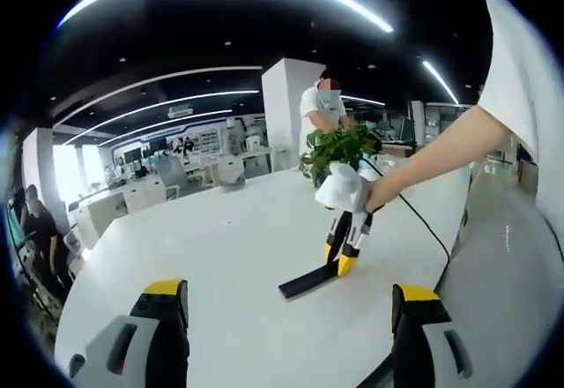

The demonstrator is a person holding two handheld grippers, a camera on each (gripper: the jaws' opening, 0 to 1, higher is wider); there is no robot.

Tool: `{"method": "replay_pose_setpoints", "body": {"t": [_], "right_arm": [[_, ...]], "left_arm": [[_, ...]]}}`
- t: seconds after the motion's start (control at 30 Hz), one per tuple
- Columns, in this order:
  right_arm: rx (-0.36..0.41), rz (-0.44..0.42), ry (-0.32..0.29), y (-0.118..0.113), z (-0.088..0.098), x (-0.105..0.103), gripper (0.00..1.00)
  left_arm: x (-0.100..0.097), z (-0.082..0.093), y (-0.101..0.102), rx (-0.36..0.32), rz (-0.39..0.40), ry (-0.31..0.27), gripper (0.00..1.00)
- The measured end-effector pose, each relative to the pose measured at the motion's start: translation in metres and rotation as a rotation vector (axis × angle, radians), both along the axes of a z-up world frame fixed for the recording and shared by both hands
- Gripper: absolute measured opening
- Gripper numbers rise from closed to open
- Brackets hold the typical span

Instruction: Press the specified remote control buttons in sequence, fully releasing each button before pressing the next.

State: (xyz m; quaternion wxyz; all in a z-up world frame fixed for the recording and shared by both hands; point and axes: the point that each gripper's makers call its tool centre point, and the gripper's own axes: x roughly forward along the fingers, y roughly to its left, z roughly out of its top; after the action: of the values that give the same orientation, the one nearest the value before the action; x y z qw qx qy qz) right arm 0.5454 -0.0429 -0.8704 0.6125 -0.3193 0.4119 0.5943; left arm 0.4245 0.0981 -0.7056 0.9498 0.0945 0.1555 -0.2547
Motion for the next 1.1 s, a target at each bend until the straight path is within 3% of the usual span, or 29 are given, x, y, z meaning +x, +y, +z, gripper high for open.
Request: {"method": "replay_pose_setpoints", "body": {"t": [0.4,0.67,0.73,0.93,1.1], "right_arm": [[0.012,-0.010,-0.006,0.002,0.002,-0.001,0.25],[0.161,-0.202,0.074,0.011,0.012,0.003,0.38],[0.206,-0.245,0.071,0.013,0.016,0.007,0.43],[0.355,-0.388,0.046,0.015,0.031,0.020,0.72],[0.446,-0.481,-0.003,0.012,0.044,0.028,0.89]], "left_arm": [[0.000,-0.002,0.001,0.003,0.003,0.008,1.00],[0.000,-0.003,0.001,0.006,0.002,0.015,1.00],[0.000,-0.004,0.001,0.006,0.003,0.015,1.00],[0.000,-0.004,0.000,0.007,0.001,0.017,1.00],[0.000,-0.004,0.000,0.002,0.000,0.017,1.00]]}}
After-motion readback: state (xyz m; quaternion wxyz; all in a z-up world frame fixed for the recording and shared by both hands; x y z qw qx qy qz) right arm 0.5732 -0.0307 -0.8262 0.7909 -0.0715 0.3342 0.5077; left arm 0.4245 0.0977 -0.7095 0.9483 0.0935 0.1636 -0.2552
